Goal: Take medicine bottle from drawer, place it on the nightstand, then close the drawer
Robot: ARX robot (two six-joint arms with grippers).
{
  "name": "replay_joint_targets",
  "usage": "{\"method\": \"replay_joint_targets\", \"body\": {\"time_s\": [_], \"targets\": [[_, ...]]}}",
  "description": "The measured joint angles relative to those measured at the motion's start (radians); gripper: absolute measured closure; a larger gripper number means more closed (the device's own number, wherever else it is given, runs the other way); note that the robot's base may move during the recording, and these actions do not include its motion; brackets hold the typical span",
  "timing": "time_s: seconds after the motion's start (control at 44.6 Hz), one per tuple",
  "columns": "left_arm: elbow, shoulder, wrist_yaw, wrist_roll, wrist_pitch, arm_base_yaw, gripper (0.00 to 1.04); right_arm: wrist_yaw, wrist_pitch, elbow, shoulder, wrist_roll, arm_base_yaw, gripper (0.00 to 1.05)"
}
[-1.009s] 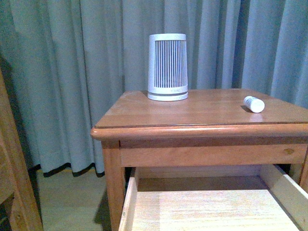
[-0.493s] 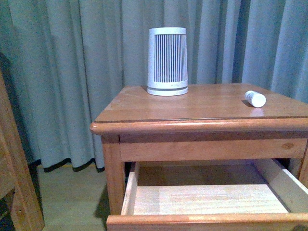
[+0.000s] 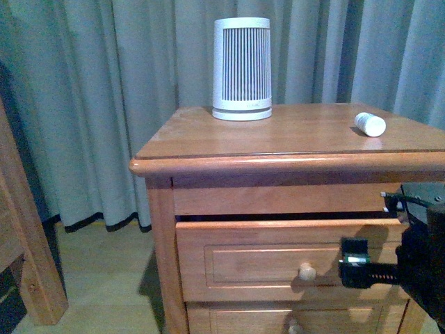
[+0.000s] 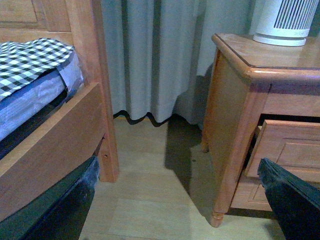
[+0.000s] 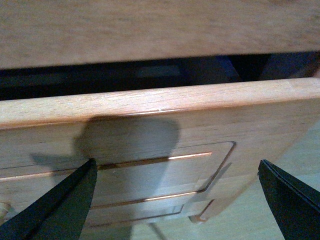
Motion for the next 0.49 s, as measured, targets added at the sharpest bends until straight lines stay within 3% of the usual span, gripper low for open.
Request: {"method": "replay_joint_targets", "body": {"time_s": [0.247,0.493], "targets": [[0.000,0.000,0.000,0.000,0.000,0.000,0.07,-0.041,-0.112,0.146,0.053,-0.011,-0.021,0.07],[0.000,0.000,0.000,0.000,0.000,0.000,0.07,-0.023,-0.165,0.153,0.032,0.006,-0.024,0.07]]}}
